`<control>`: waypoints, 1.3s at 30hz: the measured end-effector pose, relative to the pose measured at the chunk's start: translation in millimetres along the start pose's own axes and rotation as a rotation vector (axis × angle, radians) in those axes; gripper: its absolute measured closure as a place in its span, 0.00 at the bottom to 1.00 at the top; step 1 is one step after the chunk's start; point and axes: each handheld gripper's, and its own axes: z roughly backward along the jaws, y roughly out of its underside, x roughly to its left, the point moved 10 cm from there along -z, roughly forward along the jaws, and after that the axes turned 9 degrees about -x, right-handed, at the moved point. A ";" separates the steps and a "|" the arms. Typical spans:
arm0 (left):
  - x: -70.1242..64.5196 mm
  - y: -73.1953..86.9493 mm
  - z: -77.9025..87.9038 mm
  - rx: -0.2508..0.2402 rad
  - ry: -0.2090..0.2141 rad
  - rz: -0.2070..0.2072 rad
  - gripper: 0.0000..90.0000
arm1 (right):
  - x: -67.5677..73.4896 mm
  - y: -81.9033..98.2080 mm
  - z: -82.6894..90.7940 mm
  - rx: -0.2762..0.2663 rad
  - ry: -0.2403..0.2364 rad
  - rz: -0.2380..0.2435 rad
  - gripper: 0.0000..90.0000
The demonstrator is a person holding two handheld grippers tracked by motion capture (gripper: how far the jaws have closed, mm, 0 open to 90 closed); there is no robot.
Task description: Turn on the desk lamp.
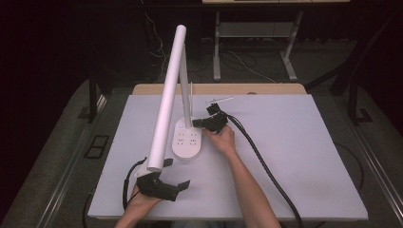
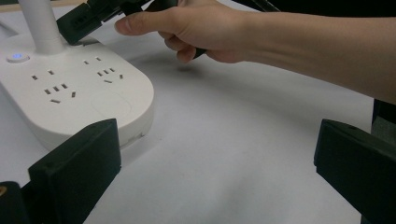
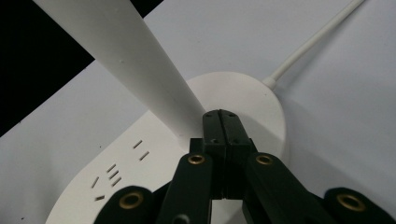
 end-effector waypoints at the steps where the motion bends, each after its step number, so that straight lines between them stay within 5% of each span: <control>1: -0.2 0.2 0.1 0.001 -0.001 0.000 0.00 | -0.1 0.3 -0.1 -0.008 -0.002 -0.010 1.00; 21: 0.5 -0.1 0.3 -0.001 0.000 -0.001 0.00 | 2.3 -5.5 11.6 0.024 0.020 0.062 1.00; 39: -0.5 1.2 -1.1 0.007 0.003 -0.007 0.00 | 7.6 -19.7 61.3 0.044 0.029 0.147 1.00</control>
